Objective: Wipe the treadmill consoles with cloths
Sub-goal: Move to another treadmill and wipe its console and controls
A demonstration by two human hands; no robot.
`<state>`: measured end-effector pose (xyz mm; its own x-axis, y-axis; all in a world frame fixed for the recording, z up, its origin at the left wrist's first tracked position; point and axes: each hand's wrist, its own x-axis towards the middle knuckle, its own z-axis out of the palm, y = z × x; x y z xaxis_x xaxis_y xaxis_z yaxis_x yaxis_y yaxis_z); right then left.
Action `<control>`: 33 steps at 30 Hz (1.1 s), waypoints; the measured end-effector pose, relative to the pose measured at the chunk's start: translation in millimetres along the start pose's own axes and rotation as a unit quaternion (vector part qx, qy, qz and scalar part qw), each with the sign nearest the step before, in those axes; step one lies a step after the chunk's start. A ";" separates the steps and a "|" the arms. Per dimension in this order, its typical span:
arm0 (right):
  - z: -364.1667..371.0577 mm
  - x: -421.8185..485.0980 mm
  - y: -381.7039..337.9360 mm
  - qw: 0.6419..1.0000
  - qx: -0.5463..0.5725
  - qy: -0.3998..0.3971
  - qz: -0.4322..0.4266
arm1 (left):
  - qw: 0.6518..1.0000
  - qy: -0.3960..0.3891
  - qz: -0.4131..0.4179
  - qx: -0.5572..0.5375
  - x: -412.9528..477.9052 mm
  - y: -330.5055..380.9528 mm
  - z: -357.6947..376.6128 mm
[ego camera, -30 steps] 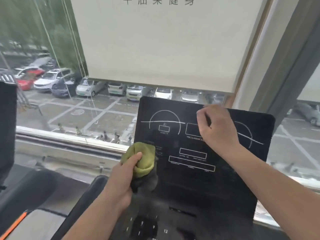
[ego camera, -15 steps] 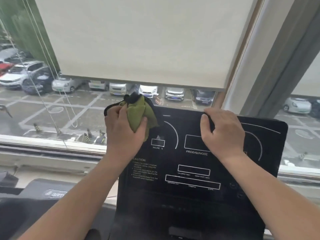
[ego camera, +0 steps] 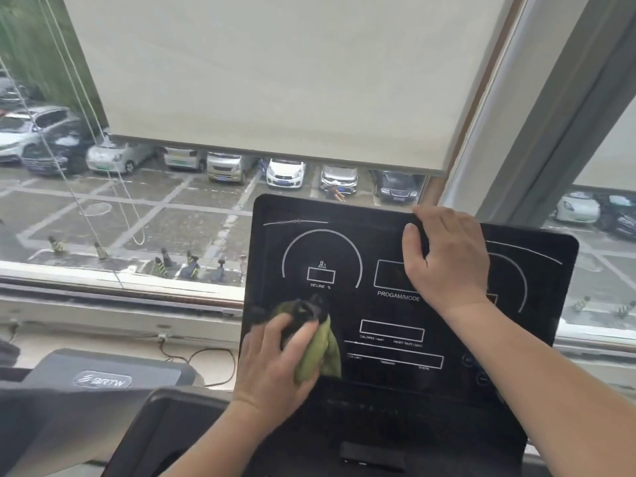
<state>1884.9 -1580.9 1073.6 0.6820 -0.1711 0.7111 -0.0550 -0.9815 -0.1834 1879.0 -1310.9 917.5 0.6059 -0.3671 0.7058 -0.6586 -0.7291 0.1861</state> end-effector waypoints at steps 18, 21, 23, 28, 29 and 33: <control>4.4 -2.5 -0.1 1.000 -0.012 0.010 -0.005 | 0.966 -0.077 0.243 0.035 17.2 -22.6 -2.3; 7.2 -3.3 -0.3 1.000 -0.008 0.019 -0.006 | 0.983 -0.021 0.182 0.029 65.5 -47.2 -24.6; 8.7 -2.3 -0.1 1.000 -0.007 0.025 -0.002 | 0.998 0.055 0.021 -0.003 101.3 -49.7 -37.5; 3.1 -2.4 1.3 1.000 -0.004 0.003 -0.008 | 0.964 0.116 -0.228 -0.067 112.0 12.5 -12.5; -1.7 -2.0 4.2 1.000 0.002 -0.015 -0.018 | 0.984 0.082 -0.150 -0.048 95.6 20.9 -5.7; -29.4 1.7 30.3 0.992 0.015 -0.097 -0.075 | 0.958 -0.082 0.272 0.047 74.9 -9.3 -11.7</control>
<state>1863.0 -1613.4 1089.2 0.8081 0.0001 0.5891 0.0783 -0.9911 -0.1074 1925.3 -1324.9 976.6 0.2519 -0.7867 0.5635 -0.8584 -0.4506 -0.2453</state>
